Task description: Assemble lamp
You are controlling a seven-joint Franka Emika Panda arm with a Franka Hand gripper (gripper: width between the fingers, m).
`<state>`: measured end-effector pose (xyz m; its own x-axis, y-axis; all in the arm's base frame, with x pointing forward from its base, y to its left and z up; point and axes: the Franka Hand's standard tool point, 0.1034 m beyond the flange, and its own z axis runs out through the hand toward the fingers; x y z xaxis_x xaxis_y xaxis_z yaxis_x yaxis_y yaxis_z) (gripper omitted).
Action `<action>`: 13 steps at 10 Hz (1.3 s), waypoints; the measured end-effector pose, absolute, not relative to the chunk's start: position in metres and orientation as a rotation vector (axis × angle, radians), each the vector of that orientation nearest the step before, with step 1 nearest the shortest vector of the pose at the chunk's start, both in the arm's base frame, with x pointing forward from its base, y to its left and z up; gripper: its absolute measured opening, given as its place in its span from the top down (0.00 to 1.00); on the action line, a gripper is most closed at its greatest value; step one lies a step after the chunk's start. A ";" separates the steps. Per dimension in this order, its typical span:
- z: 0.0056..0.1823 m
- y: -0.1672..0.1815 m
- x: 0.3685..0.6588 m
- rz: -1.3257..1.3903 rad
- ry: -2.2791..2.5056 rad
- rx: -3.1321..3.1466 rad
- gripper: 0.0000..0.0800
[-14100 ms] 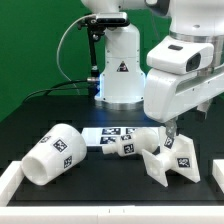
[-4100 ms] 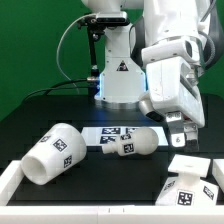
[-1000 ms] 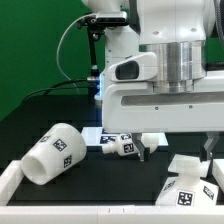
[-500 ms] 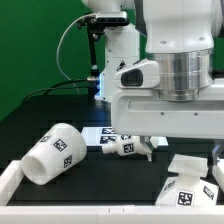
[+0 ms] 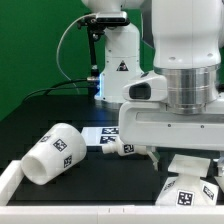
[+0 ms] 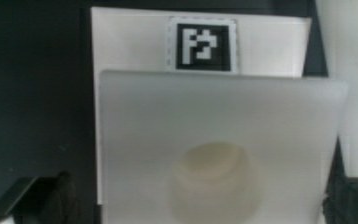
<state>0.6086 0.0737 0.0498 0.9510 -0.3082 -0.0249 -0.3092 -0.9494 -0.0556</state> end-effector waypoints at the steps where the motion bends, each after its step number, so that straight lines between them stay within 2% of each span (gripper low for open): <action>1: 0.050 0.073 0.609 0.024 0.483 -3.045 0.29; 2: 0.050 0.073 0.609 0.023 0.483 -3.045 0.29; 3: 0.050 0.073 0.609 0.023 0.483 -3.045 0.34; 6: 0.050 0.073 0.609 0.019 0.465 -3.050 0.34; 8: 0.052 0.083 0.621 -0.096 0.194 -3.097 0.34; 10: 0.054 0.096 0.627 -0.124 0.079 -3.117 0.34; 13: 0.053 0.095 0.632 -0.130 0.012 -3.120 0.34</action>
Offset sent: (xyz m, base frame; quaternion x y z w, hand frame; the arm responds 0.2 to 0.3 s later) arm 0.0000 0.0000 0.0000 0.0000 0.0000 0.0000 1.0000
